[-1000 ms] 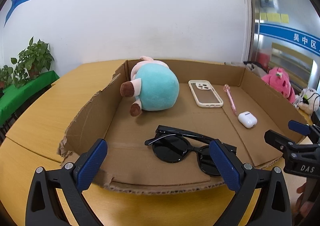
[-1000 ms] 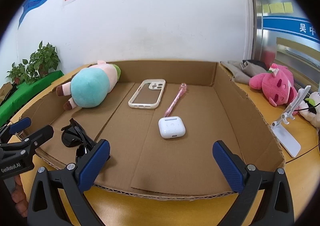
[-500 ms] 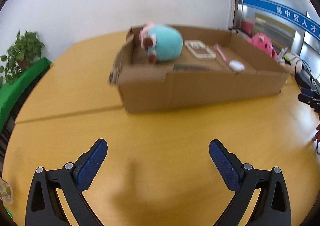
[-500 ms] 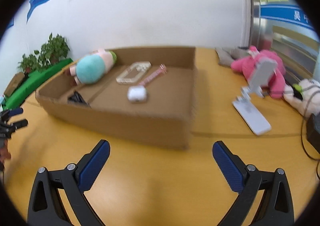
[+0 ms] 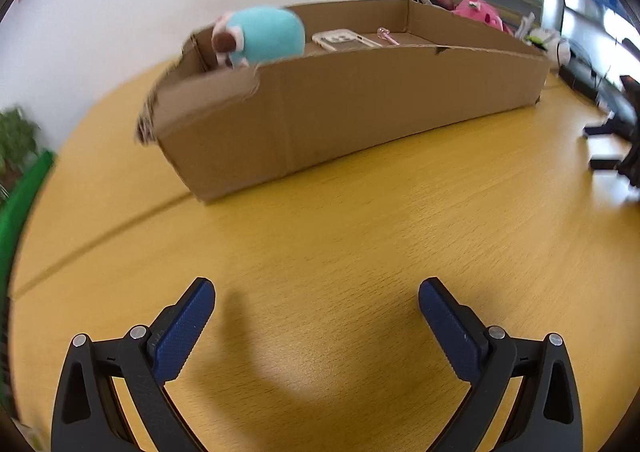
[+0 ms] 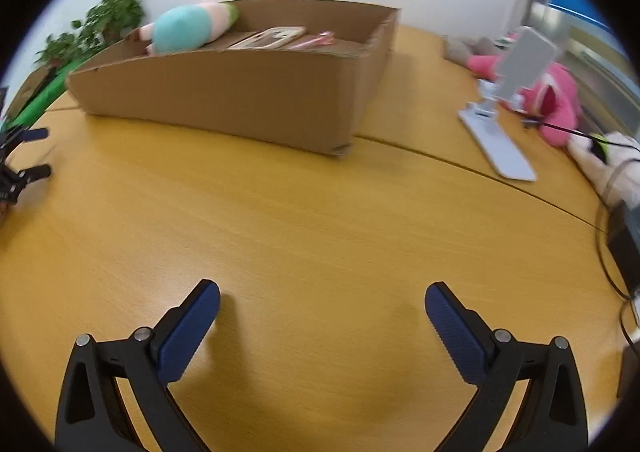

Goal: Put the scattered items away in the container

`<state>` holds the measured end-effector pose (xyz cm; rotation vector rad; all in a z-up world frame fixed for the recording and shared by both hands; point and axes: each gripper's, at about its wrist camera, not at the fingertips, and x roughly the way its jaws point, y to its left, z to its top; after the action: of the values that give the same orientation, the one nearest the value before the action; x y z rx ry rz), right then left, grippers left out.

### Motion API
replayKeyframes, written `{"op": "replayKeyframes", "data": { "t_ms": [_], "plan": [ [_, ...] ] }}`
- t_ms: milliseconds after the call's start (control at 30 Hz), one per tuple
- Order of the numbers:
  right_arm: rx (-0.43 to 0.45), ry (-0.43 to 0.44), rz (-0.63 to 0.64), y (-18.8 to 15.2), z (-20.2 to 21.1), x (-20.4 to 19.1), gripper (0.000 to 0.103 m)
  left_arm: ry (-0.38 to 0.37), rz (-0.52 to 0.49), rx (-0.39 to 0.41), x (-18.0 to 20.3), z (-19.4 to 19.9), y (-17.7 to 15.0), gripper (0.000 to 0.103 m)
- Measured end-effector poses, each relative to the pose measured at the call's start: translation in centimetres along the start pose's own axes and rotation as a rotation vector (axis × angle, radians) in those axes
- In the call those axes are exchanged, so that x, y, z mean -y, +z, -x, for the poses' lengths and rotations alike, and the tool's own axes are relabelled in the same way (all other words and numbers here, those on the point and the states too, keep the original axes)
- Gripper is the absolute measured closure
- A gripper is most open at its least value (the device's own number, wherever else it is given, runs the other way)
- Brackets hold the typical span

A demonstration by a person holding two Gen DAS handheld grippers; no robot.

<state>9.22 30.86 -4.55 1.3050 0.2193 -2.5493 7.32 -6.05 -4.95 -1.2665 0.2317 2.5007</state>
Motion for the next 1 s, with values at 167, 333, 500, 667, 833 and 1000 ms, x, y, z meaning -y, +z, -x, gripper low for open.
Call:
{"op": "replayKeyframes", "data": {
  "t_ms": [167, 333, 500, 667, 833, 1000],
  "plan": [
    [0.011, 0.094, 0.115, 1.6, -1.3, -2.0, 0.0, 0.022, 0.052, -0.004, -2.0, -0.1, 0.1, 0.0],
    [0.013, 0.115, 0.141, 3.5, -2.8, -2.2, 0.0, -0.001, 0.018, -0.004, -2.5, 0.0, 0.2, 0.0],
    [0.014, 0.131, 0.164, 3.6, -2.8, -2.5, 0.0, -0.009, -0.001, -0.004, -2.6, -0.8, 0.9, 0.0],
    [0.014, 0.13, 0.165, 3.6, -2.8, -2.5, 0.0, -0.009, 0.0, -0.003, -2.6, -0.7, 0.8, 0.0],
    [0.012, 0.122, 0.152, 3.6, -2.7, -2.5, 0.0, -0.015, -0.007, -0.002, -2.3, -1.4, 1.6, 0.0],
    [0.011, 0.102, 0.129, 3.6, -2.7, -2.8, 0.0, -0.015, -0.008, -0.002, -2.2, -1.7, 2.0, 0.0]
  ]
}}
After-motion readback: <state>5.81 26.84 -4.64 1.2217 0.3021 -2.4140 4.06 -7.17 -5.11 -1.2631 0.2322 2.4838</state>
